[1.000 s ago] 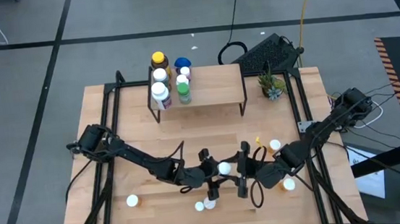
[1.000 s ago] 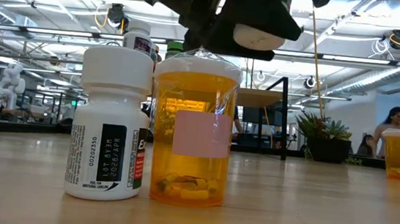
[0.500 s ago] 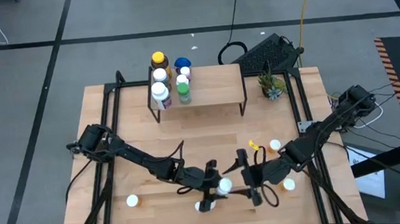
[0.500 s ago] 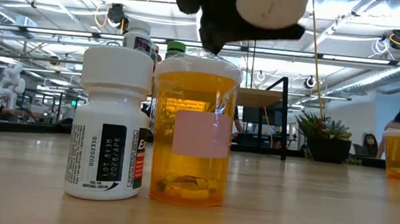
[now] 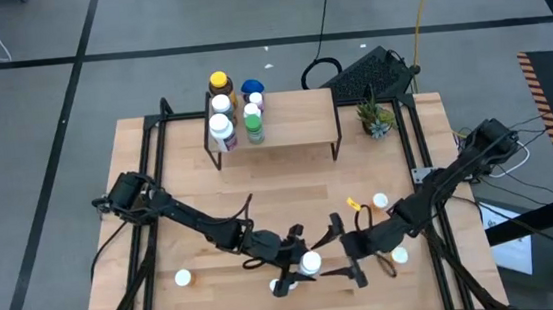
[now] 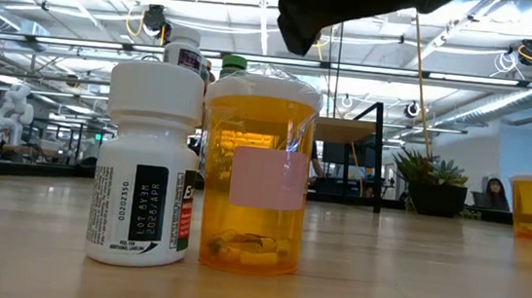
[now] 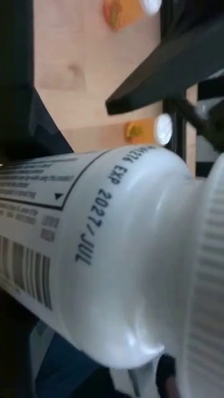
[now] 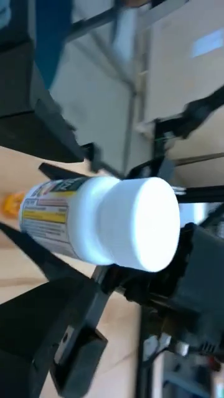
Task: Pick and place medicine bottles onto shelf by color
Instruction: Put the right small white medicine bottle on the shelf
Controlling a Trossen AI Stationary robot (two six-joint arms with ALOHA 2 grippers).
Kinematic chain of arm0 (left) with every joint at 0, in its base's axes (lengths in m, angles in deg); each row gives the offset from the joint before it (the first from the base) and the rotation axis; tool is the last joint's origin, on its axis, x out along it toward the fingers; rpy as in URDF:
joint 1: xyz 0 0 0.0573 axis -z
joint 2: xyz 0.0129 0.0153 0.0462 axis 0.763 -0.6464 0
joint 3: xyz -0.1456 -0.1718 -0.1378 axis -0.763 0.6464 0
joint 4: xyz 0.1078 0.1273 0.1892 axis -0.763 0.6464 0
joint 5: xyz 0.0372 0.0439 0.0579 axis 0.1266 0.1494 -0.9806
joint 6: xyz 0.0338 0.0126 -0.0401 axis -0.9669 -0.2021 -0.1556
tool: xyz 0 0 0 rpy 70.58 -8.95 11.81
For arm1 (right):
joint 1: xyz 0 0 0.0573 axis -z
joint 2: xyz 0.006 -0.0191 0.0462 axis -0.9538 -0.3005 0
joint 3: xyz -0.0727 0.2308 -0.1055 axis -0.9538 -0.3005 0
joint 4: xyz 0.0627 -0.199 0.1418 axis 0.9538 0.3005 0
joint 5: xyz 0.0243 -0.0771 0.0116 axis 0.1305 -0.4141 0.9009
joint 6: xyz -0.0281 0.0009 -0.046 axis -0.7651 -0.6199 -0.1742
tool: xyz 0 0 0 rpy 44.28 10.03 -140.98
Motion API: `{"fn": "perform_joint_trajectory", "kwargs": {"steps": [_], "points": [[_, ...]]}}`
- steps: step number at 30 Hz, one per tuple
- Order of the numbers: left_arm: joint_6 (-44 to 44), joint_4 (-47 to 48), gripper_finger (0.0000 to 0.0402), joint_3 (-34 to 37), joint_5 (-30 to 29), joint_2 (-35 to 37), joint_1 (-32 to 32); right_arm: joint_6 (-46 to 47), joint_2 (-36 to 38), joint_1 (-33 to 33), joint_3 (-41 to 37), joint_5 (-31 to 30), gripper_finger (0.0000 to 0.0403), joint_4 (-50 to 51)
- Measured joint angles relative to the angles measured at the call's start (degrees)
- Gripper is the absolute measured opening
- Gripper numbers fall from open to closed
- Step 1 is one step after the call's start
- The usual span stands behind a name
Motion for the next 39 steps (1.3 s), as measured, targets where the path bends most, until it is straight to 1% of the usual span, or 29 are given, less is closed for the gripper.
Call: {"fn": "perform_joint_trajectory", "kwargs": {"steps": [2,5,8,14,20,23,28,30,33,35,37,39], "points": [[0.1,-0.3,0.0228,0.0,-1.7,0.0,0.0,0.0,0.0,0.0,-3.4,0.1,0.0308,-6.9],[0.9,-0.4,0.0224,0.0,-5.3,0.0,-0.3,0.0,0.0,0.1,-6.1,0.0,0.0303,-11.4],[1.5,-0.4,0.0225,0.0,-6.7,0.0,-0.7,-0.1,-1.1,0.8,-6.5,-0.1,0.029,-12.0],[2.7,-0.1,0.0228,0.0,-7.1,0.0,-1.4,-0.1,-4.9,2.9,-6.5,-0.1,0.0263,-15.8],[3.2,0.6,0.0229,0.0,-7.2,0.0,-1.3,-1.1,-5.3,3.2,-6.4,0.1,0.0219,-15.8],[4.8,1.5,0.023,0.0,-7.4,0.0,-1.1,-2.0,-5.3,2.7,-6.4,-0.2,0.0199,-15.6],[7.5,3.3,0.0231,0.0,-9.4,0.0,-1.1,-2.6,-5.3,1.6,-6.4,-4.9,0.0194,-12.0],[8.1,5.0,0.0234,0.0,-11.4,0.0,-1.1,-1.6,-5.3,0.9,-6.3,-7.7,0.0194,-9.7],[12.2,10.1,0.0246,-0.1,-17.8,0.0,-1.6,1.1,-5.3,0.5,-6.3,-12.8,0.0193,-5.1],[15.1,13.1,0.0257,-0.1,-20.5,0.0,-2.2,3.8,-5.3,0.6,-6.3,-16.2,0.0193,-1.6],[16.7,15.5,0.0268,0.0,-21.5,0.0,-2.8,6.4,-5.3,0.5,-6.4,-18.7,0.0193,3.0],[17.6,15.9,0.0278,0.0,-21.5,0.0,-3.0,9.1,-5.4,0.4,-6.5,-19.9,0.0193,7.4]]}}
